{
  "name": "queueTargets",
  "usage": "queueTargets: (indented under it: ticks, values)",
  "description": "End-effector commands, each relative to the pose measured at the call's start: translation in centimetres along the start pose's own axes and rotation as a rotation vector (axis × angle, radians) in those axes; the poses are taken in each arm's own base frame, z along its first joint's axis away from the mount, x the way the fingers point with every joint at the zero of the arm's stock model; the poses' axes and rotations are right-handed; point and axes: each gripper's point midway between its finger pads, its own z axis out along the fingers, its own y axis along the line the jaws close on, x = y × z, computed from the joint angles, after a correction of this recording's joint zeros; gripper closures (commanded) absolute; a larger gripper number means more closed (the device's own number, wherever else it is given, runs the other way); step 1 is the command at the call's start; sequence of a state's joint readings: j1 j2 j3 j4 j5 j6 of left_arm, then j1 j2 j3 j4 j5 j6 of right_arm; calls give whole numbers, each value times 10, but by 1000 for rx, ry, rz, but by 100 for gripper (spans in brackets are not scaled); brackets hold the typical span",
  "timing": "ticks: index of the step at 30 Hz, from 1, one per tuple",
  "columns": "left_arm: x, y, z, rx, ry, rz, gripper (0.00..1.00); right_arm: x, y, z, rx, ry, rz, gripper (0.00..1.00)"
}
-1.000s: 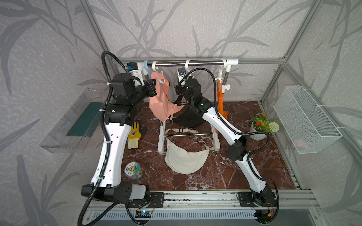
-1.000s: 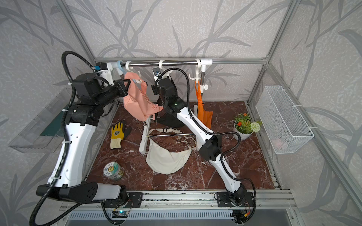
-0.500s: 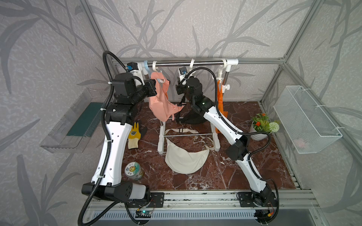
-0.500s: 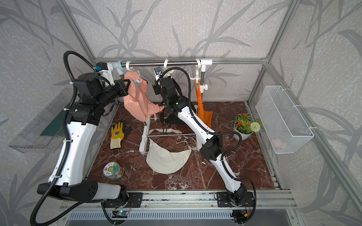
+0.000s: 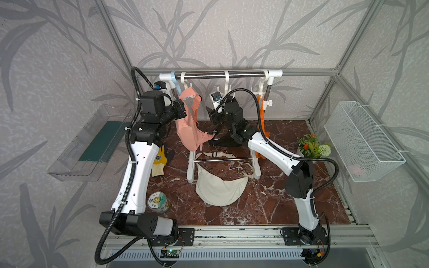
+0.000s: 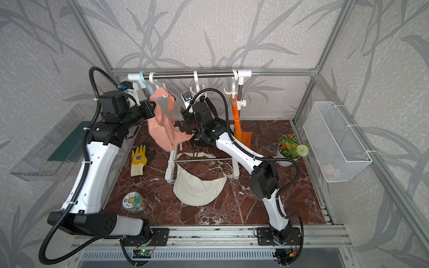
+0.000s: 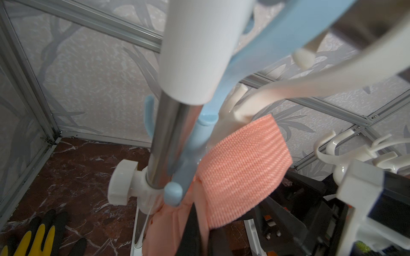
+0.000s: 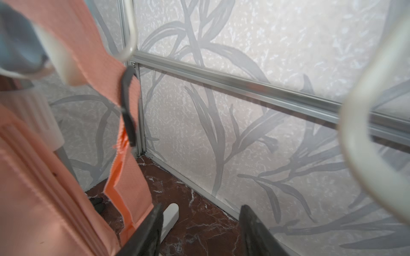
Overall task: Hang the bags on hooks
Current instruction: Hang the bag on the hook.
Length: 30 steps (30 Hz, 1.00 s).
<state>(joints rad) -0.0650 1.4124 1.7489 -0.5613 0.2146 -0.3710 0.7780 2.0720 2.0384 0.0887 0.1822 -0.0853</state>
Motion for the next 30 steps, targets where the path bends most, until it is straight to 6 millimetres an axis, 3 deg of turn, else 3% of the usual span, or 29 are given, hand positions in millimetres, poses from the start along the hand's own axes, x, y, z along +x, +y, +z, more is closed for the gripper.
queueTargets:
  ticks: [1, 11, 19, 21, 22, 30]
  values:
    - [2, 6, 4, -10, 0, -16, 100, -57, 2, -32, -34, -148, 11, 41]
    - [11, 0, 22, 47, 44, -57, 100, -58, 12, -71, -114, -116, -19, 36]
    - [8, -14, 13, 102, 38, -76, 100, -50, 19, -95, -188, -58, -36, 31]
    - [10, -21, 14, 131, 58, -71, 100, -38, 22, -96, -203, -24, -41, 30]
    - [12, -24, 15, 144, 65, -75, 100, -50, 20, -107, -207, -41, -42, 29]
    - [18, -51, 15, 205, 86, -44, 100, -43, 24, -130, -266, 27, -60, 23]
